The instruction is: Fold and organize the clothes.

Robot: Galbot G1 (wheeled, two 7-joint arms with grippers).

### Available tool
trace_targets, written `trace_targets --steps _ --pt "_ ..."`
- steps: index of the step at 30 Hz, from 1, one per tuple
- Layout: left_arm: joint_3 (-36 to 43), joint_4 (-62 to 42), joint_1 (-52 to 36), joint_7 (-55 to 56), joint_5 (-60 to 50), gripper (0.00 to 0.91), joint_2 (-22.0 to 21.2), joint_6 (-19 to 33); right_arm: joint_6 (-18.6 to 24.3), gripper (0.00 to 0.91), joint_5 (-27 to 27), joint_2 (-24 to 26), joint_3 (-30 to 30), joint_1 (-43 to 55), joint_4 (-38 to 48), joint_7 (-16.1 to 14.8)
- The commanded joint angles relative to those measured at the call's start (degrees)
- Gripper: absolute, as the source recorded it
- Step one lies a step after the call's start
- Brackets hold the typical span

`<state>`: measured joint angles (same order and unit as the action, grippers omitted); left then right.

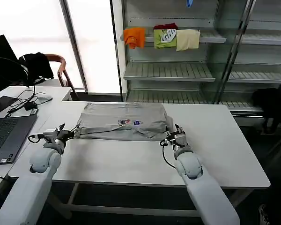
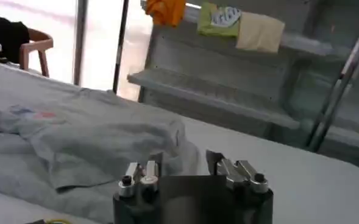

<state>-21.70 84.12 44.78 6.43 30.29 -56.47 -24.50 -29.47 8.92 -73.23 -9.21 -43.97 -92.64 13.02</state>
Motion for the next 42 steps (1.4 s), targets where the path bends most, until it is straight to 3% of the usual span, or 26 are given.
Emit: trace_targets --steps 1,4,5,7,10,16,23,26,29,33,35,36,38,39,40,41,42 --pt "-0.6 4.4 2.1 -0.2 -0.7 0.907 1.9 -1.2 -3.3 0.907 -1.4 1.2 -1.3 -1.1 -3.9 1.5" --pt "-1.1 5.3 3.3 -0.4 1.0 0.907 1.7 -1.4 1.8 0.907 -1.2 2.5 -2.9 -3.4 -6.4 -0.4" --pt "-1.3 5.6 3.6 -0.6 2.2 0.907 1.6 -1.6 5.2 0.907 -1.2 3.0 -3.3 -4.6 -7.1 -1.4" --pt "-1.6 5.8 4.0 -1.1 5.3 0.907 1.0 -2.5 9.5 0.907 0.4 4.1 -3.8 -7.1 -8.5 -4.6" --pt "-1.7 4.4 4.0 -1.9 5.5 0.907 0.4 -2.5 11.3 0.907 1.6 4.5 -3.9 -9.7 -8.7 -6.2" --pt "-1.8 -0.1 3.2 -3.2 5.8 0.907 -0.5 -2.2 10.6 0.907 6.4 3.0 -3.9 -11.7 -5.5 -5.1" --pt "-1.9 -5.6 0.5 -3.9 5.9 0.907 -0.8 -1.2 10.3 0.907 6.9 1.6 -2.8 -10.0 -2.4 -5.4" --pt "-1.8 -7.1 -0.1 -4.2 5.9 0.907 -0.9 -0.8 10.6 0.856 6.5 0.8 -2.0 -8.1 -0.5 -5.7" --pt "-1.8 -8.3 -0.4 -4.6 5.8 0.907 -1.2 -0.4 10.7 0.725 6.0 -0.1 -0.6 -6.0 1.4 -6.2" --pt "-1.8 -9.5 -0.8 -4.8 5.8 0.907 -1.6 -0.1 10.8 0.685 5.0 -0.7 0.7 -4.8 3.2 -6.5" --pt "-1.7 -9.9 -0.9 -5.1 5.9 0.806 -1.8 -0.1 10.4 0.675 3.8 -1.5 1.2 -4.2 4.3 -6.8" --pt "-1.7 -9.9 -0.8 -5.2 5.9 0.574 -1.9 -0.1 10.3 0.655 3.7 -1.7 1.4 -4.0 4.6 -6.9" --pt "-1.6 -9.8 -0.6 -5.3 5.9 0.343 -2.2 0.0 10.2 0.584 3.4 -2.3 1.5 -3.5 5.8 -7.1" --pt "-1.5 -9.8 -0.5 -5.3 5.9 0.141 -2.3 0.0 10.1 0.393 3.5 -2.5 1.6 -3.3 6.6 -7.2" --pt "-1.4 -9.7 -0.4 -5.4 5.9 0.06 -2.4 0.1 9.8 0.282 3.6 -2.6 1.6 -3.2 7.2 -7.4" --pt "-1.4 -9.6 -0.3 -5.4 5.9 0.02 -2.6 0.1 9.7 0.081 3.7 -2.8 1.6 -3.0 7.9 -7.7" --pt "-1.3 -9.6 -0.2 -5.5 5.9 0.02 -2.6 0.2 9.6 0.0 3.8 -2.8 1.7 -2.9 8.2 -8.0"
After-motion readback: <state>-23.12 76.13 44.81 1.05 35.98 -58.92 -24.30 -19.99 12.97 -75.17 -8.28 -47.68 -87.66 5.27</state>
